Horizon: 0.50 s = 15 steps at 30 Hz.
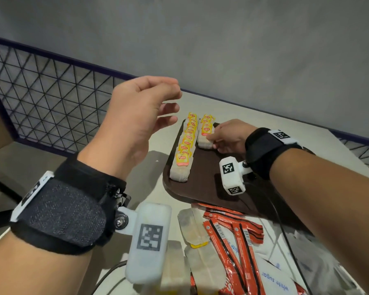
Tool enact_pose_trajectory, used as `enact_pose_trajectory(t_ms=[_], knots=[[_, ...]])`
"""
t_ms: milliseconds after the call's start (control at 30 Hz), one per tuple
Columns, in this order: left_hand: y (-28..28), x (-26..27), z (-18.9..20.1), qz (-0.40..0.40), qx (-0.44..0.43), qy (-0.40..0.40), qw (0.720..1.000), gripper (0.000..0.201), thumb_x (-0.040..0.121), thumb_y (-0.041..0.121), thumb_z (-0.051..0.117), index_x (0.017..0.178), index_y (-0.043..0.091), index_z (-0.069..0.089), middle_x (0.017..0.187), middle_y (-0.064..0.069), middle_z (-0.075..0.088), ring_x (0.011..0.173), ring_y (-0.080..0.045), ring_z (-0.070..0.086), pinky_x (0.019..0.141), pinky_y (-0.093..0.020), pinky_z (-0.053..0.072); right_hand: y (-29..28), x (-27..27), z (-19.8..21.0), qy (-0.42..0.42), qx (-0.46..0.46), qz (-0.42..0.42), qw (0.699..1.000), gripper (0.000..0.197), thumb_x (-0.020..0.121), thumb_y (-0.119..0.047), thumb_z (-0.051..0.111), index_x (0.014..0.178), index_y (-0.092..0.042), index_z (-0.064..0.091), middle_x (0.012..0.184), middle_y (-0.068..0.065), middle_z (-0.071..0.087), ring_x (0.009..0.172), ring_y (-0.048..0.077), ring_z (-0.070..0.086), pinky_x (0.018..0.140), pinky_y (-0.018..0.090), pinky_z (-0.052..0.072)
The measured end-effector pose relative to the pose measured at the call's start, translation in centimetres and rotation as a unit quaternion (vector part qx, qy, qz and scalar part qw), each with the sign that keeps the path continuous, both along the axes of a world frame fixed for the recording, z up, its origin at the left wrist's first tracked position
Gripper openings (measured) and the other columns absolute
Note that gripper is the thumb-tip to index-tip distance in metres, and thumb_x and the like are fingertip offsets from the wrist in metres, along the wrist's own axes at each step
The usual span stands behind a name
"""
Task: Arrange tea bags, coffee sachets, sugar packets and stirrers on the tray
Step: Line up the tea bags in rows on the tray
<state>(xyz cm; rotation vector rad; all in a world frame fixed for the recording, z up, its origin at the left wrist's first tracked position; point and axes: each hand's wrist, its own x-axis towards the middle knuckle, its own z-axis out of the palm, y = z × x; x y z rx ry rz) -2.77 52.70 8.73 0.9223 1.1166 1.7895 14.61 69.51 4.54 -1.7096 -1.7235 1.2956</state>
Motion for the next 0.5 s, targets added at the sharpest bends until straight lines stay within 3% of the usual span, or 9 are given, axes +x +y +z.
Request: enact_pose_trajectory(t_ms=[133,200,267,400,500], knots=[[0.0,0.1,0.1,-0.002,0.003,-0.003,1.000,0.010,0.091,0.008,0.072,0.099,0.012,0.075,0.082,-0.001,0.073,0.069,-0.014,0.065,0.061,-0.024,0.054,0.2,-0.4,-0.3,0.012,0.002,-0.034,0.999,0.011,0.093,-0.004,0.070,0.096,-0.004,0.060,0.079,0.013,0.061,0.059,0.020,0.062,0.058,0.029,0.055],[0.0,0.1,0.0,0.000,0.003,-0.003,1.000,0.009,0.091,0.008,0.072,0.098,0.012,0.075,0.082,-0.001,0.073,0.069,-0.014,0.065,0.061,-0.024,0.054,0.4,-0.5,-0.4,0.001,0.019,-0.038,0.999,0.021,0.088,-0.010,0.077,0.103,-0.004,0.063,0.080,0.011,0.062,0.060,0.020,0.065,0.059,0.029,0.057],[0.0,0.0,0.0,0.001,0.001,-0.001,1.000,0.008,0.091,0.008,0.071,0.096,0.013,0.075,0.082,-0.001,0.073,0.069,-0.014,0.065,0.060,-0.024,0.053,0.3,-0.7,-0.4,-0.022,0.035,-0.019,0.999,0.024,0.083,-0.009,0.081,0.101,-0.005,0.065,0.084,0.014,0.065,0.067,0.022,0.067,0.065,0.032,0.060],[0.1,0.1,-0.2,0.001,0.000,0.003,1.000,0.008,0.091,0.008,0.072,0.094,0.014,0.074,0.082,-0.002,0.073,0.068,-0.014,0.065,0.060,-0.024,0.053,-0.1,-1.0,-0.3,-0.040,0.063,0.007,0.997,0.025,0.081,0.000,0.082,0.098,-0.002,0.063,0.109,0.025,0.071,0.089,0.031,0.072,0.074,0.038,0.062],[0.0,0.3,-0.2,0.000,-0.002,0.009,1.000,0.007,0.090,0.008,0.072,0.094,0.014,0.074,0.083,-0.002,0.073,0.068,-0.014,0.064,0.060,-0.024,0.053,-0.1,-1.3,-0.3,-0.048,0.082,0.011,0.995,0.022,0.082,0.002,0.080,0.091,-0.003,0.060,0.111,0.025,0.070,0.099,0.035,0.073,0.077,0.040,0.062]])
